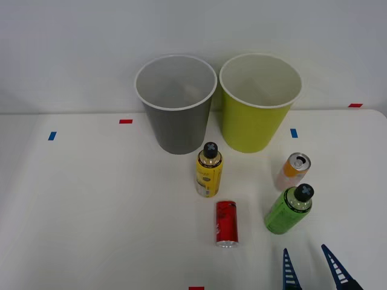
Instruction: Put cans in the gray bin, plastic bottles in the light green bin
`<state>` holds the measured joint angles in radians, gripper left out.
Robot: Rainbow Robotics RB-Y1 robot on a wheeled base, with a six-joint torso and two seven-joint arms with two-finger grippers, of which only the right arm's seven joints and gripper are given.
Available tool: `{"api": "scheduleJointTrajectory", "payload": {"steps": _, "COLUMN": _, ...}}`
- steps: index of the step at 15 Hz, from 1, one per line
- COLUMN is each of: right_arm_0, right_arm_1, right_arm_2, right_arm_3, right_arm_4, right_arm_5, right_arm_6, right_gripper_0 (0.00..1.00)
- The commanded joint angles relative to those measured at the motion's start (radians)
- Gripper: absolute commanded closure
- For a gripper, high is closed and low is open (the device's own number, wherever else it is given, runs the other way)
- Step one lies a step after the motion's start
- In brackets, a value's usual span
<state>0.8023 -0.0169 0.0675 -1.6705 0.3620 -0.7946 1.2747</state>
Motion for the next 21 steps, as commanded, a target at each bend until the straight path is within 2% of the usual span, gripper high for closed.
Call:
{"api": "scheduleJointTrajectory", "payload": {"steps": 1, "right_arm_0": 0.0, "right_arm_1": 0.0, "right_arm_2": 0.0, "right_arm_3": 0.0, "right_arm_4": 0.0, "right_arm_5": 0.0, "right_arm_6": 0.0, "right_gripper_0": 0.25}}
{"api": "scheduleJointTrajectory", "payload": {"steps": 21, "right_arm_0": 0.0, "right_arm_1": 0.0, "right_arm_2": 0.0, "right_arm_3": 0.0, "right_arm_4": 0.0, "right_arm_5": 0.0, "right_arm_6": 0.0, "right_gripper_0": 0.25}}
